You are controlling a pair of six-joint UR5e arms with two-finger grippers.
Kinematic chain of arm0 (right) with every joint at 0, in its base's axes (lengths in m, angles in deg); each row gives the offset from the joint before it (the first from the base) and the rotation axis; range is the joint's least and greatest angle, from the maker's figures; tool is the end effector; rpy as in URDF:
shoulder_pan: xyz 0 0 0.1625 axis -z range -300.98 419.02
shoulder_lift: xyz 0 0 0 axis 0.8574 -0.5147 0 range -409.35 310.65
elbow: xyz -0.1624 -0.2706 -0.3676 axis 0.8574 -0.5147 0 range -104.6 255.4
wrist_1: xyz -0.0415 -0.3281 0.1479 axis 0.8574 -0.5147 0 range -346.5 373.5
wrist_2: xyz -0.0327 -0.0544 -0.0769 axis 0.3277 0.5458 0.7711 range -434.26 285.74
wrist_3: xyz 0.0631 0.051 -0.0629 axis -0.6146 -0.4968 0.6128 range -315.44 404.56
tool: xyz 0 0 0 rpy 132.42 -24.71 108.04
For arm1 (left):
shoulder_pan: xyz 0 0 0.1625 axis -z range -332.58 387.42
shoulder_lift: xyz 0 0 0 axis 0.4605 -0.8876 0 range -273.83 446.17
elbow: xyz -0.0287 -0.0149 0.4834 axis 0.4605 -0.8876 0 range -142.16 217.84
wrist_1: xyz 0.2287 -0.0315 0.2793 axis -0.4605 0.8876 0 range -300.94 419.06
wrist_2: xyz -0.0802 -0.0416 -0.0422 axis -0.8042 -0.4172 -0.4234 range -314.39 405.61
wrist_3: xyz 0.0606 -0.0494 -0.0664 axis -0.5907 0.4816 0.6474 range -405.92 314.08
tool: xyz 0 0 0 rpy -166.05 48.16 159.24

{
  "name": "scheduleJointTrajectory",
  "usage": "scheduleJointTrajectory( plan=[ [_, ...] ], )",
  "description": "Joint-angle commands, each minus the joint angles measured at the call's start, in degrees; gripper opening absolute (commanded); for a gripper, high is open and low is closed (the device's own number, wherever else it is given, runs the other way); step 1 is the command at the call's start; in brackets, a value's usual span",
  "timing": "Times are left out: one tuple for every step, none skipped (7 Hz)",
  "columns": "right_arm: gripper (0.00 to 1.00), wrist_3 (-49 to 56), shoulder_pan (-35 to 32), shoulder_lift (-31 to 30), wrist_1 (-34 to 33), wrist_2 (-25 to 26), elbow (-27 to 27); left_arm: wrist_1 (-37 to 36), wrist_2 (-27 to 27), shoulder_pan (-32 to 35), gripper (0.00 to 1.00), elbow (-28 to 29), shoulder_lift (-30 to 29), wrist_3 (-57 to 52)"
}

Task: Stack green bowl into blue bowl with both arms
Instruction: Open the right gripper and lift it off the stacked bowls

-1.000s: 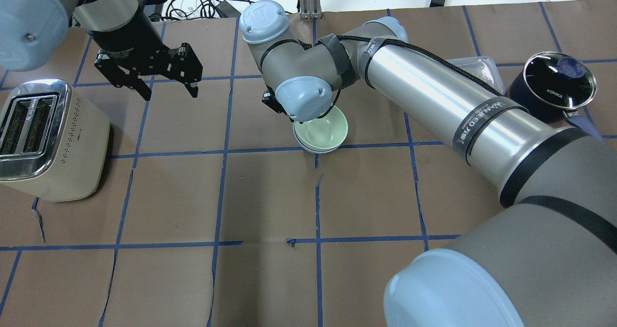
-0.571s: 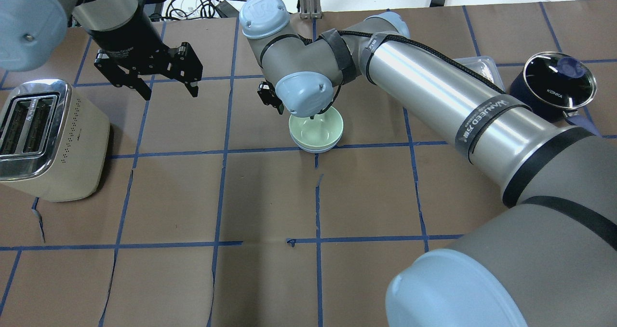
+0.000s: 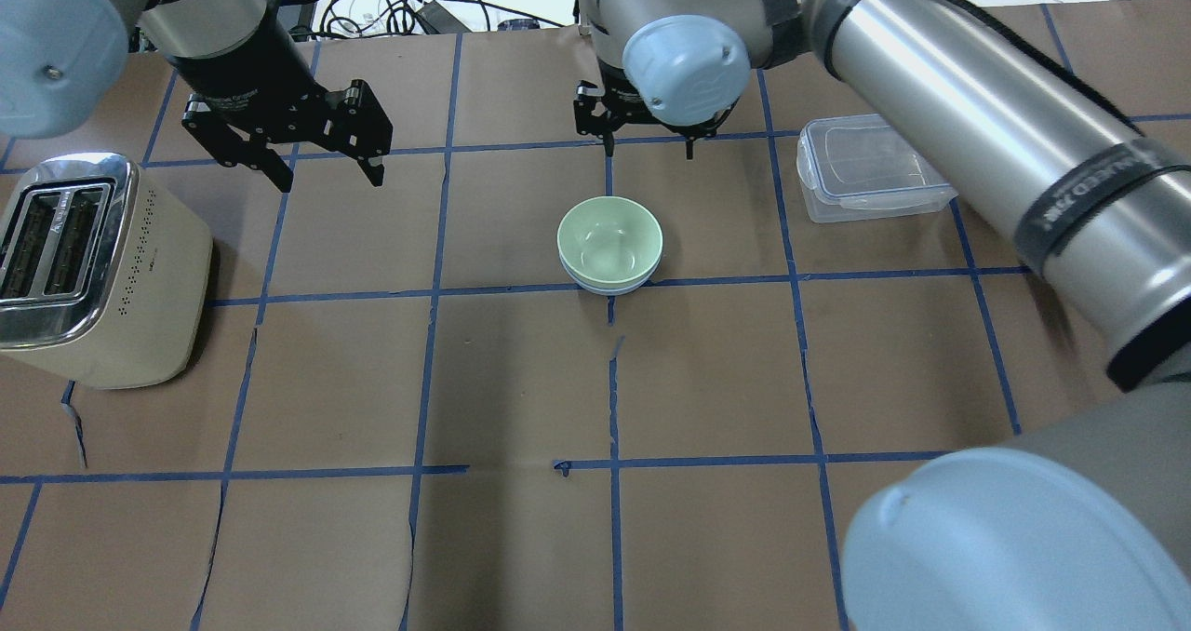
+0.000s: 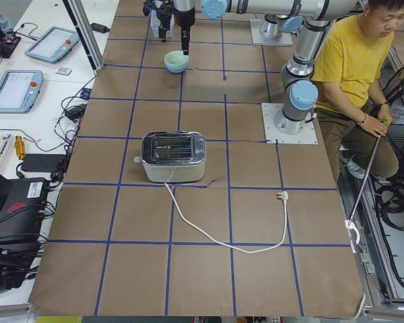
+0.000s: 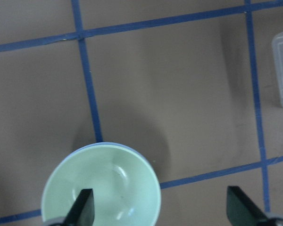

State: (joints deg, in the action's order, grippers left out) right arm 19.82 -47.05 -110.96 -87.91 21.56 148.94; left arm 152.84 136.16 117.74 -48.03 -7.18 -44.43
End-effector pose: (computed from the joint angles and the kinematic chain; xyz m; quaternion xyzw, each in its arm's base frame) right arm 0.3005 -0.5990 0.4160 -0.0752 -0.9959 0.0134 0.0492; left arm -0.1349 -0.4587 0.5430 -0.0101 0.9996 0.0261 0.0052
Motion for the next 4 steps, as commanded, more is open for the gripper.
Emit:
scheduleJointTrajectory(
  plan=[
    [1.0,12.5,8.1,-10.3,1.5,-2.2,11.4,0.0,-0.2,0.0,0.91,0.0,0.0,0.1],
    [1.0,16.0,11.3,-16.2,-3.2,-6.1,18.6,0.0,-0.3,0.1,0.91,-0.1,0.0,0.2],
    [1.0,16.3,12.1,-22.2,-3.8,-6.4,23.7,-0.3,0.0,0.1,0.91,0.2,0.1,0.1],
    [1.0,18.0,12.3,-26.4,-2.1,-6.4,25.7,-3.4,0.2,0.0,0.91,0.0,0.1,-0.4]
  ],
)
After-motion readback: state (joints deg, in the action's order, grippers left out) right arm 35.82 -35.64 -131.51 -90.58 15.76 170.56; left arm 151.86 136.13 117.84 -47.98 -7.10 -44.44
